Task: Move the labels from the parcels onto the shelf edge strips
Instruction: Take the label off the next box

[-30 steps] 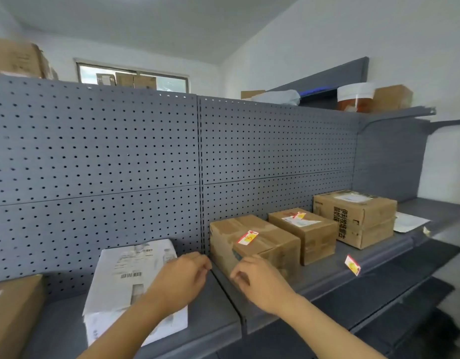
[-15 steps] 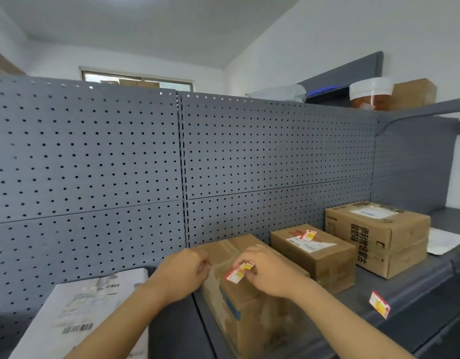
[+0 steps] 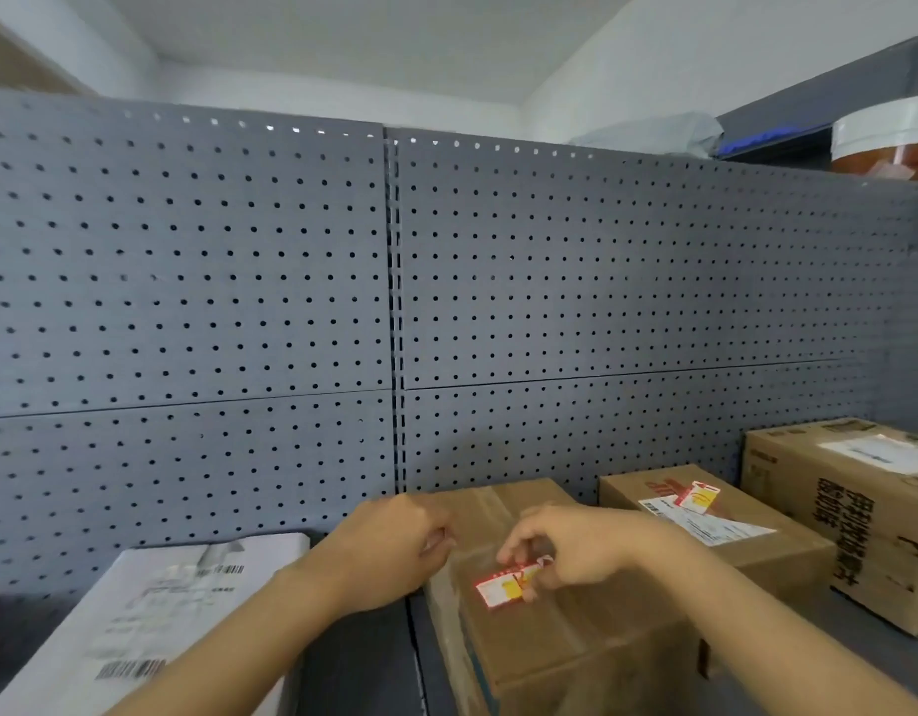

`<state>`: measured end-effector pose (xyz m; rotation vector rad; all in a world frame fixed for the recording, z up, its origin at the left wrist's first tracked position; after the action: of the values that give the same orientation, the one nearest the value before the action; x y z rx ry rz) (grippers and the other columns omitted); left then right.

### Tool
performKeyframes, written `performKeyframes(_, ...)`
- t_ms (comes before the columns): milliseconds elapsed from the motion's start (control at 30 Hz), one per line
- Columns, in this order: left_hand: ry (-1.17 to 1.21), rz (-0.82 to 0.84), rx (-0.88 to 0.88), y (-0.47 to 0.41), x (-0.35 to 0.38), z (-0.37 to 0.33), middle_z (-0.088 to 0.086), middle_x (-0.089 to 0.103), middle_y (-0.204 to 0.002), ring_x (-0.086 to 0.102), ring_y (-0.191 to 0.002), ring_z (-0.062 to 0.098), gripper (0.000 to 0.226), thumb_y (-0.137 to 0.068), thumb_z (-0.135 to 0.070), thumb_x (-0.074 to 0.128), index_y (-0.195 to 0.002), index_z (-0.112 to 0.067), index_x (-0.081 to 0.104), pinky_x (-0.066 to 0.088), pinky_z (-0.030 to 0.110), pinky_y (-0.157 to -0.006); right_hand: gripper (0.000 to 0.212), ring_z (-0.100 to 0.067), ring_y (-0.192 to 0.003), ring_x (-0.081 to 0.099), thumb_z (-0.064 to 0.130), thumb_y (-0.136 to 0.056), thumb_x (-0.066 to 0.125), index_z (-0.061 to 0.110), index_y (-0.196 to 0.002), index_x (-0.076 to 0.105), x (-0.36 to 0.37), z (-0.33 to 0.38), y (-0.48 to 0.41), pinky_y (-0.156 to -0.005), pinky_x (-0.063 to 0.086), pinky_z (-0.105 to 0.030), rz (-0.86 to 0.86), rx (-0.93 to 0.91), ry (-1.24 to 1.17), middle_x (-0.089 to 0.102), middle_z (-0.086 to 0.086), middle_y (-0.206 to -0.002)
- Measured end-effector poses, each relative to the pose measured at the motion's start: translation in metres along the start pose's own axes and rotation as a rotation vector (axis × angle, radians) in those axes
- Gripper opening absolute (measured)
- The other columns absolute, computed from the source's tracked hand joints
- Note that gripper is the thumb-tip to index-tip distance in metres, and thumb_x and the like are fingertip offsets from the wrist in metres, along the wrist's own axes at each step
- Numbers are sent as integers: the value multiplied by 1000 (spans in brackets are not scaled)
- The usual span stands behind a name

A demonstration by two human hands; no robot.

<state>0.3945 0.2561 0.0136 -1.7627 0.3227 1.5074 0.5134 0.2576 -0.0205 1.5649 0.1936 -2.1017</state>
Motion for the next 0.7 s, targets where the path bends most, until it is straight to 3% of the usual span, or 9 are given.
performKeyframes(100,2,7,-43,0,4,4,-10,62,-89,57,-75,7,20,-92,-36,42,-93,-25,59,51,31,-70,43,-9,-96,49,29,-77,76,31,-117,58,-2,-3,-8,-84,41,-25,33,-23,-19,49,13,-102)
performKeyframes(233,-9,6,-105,2,4,5,-10,61,-92,57,-76,6,21,-92,-36,42,-93,-26,60,51,30,-70,40,-10,-100,51,24,-75,78,31,-110,60,-6,0,-12,-88,46,-32,9,-97,-45,54,10,-109)
performKeyframes(400,-44,15,-163,10,2,-6,-10,62,-95,57,-81,8,20,-93,-34,43,-99,-26,60,49,30,-72,23,-2,-92,54,18,-82,70,35,-97,65,-11,1,-9,-82,52,-31,-115,-194,-80,59,13,-101)
performKeyframes(500,-56,17,-171,20,-4,-16,-8,63,-97,58,-81,11,20,-93,-33,44,-101,-25,61,50,31,-72,9,0,-84,57,28,-84,68,38,-86,68,-22,9,0,-78,53,-31,-270,-236,-123,65,15,-90)
performKeyframes(700,-87,-88,-202,68,-44,-27,-4,62,-91,57,-78,19,18,-91,-27,44,-95,-22,60,46,33,-67,5,0,-75,60,27,-83,69,32,-84,69,-20,68,29,-64,48,-11,-401,-289,-212,67,12,-82)
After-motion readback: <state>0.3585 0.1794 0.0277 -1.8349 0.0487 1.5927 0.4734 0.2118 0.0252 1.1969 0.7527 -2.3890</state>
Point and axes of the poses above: each hand's wrist, its own y-axis away from the middle knuckle, its own x-axis out of the palm, z = x × y, the point moved 10 cm from there along -y, towards the middle knuckle
